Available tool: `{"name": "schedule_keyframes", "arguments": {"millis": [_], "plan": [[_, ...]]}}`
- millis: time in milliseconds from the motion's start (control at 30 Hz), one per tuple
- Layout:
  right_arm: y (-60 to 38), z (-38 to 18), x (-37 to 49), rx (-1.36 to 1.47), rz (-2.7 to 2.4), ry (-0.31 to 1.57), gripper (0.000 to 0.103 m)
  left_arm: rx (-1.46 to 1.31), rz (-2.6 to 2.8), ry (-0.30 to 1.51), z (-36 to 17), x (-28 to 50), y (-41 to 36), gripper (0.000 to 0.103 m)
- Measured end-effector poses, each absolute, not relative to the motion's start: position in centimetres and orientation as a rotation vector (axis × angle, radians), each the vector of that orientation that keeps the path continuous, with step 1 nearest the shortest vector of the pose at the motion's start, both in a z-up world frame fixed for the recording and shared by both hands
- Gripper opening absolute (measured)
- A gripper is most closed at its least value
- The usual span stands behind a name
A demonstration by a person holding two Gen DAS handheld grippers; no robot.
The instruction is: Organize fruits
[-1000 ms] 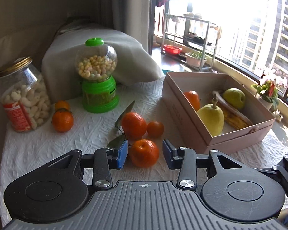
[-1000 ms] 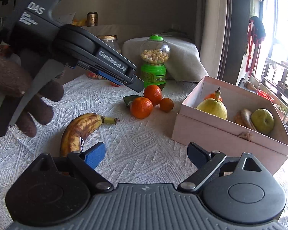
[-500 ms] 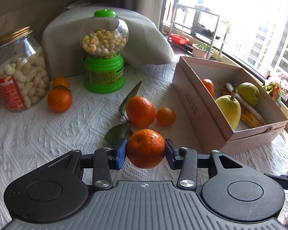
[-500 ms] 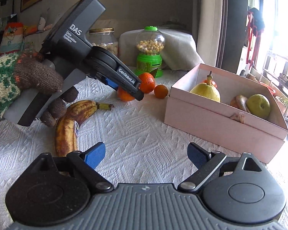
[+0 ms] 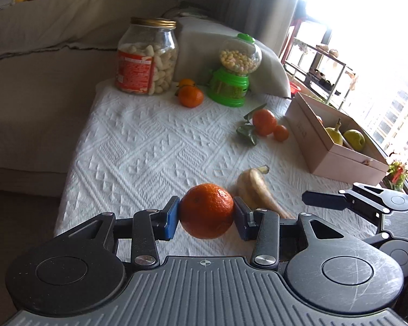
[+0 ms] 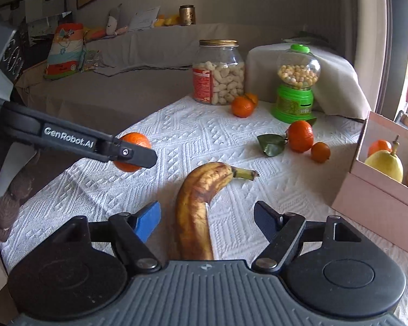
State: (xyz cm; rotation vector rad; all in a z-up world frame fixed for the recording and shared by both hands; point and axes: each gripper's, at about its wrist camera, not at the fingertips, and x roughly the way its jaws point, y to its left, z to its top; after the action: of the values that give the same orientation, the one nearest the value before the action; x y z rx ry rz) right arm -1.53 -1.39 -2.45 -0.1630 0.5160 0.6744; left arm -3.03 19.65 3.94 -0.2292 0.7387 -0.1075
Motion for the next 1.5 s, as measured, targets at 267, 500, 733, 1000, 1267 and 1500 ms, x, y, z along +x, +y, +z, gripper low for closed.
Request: {"name": "schedule_keyframes", "arguments": {"millis": [267, 500, 733, 1000, 1267, 1500], "plan": [[2.0, -4.1, -0.4, -0.227, 0.651, 0.556, 0.038, -0.25, -0.084, 0.785, 2.6, -4.9, 20.3, 0.047], [-1.1, -2.9, -2.2, -0.204, 0.657, 0.577, 0.036, -0.233, -0.153, 0.776, 3.3, -5.2, 17.8, 0.047], [-10.7, 1.5, -5.2, -0.036, 0.578, 0.497, 0.036, -0.257, -0.306, 0.708, 7.0, -2.7, 12.8, 0.047], [-22.3, 5.9, -6.3, 0.045, 0.345, 0.306, 0.036, -0.268, -0.47, 0.646, 12.2, 9.8, 4.0, 0.047], [-28.1, 5.7, -0.5, 0.19, 0.334, 0.33, 0.036, -0.166, -0.415, 0.684, 8.6, 19.3, -1.6, 0.047], [-25.9, 3.4, 9.8, 0.343, 0.492, 0.472, 0.036, -0.236, -0.413, 0.661, 7.8, 17.9, 1.9, 0.047]]}}
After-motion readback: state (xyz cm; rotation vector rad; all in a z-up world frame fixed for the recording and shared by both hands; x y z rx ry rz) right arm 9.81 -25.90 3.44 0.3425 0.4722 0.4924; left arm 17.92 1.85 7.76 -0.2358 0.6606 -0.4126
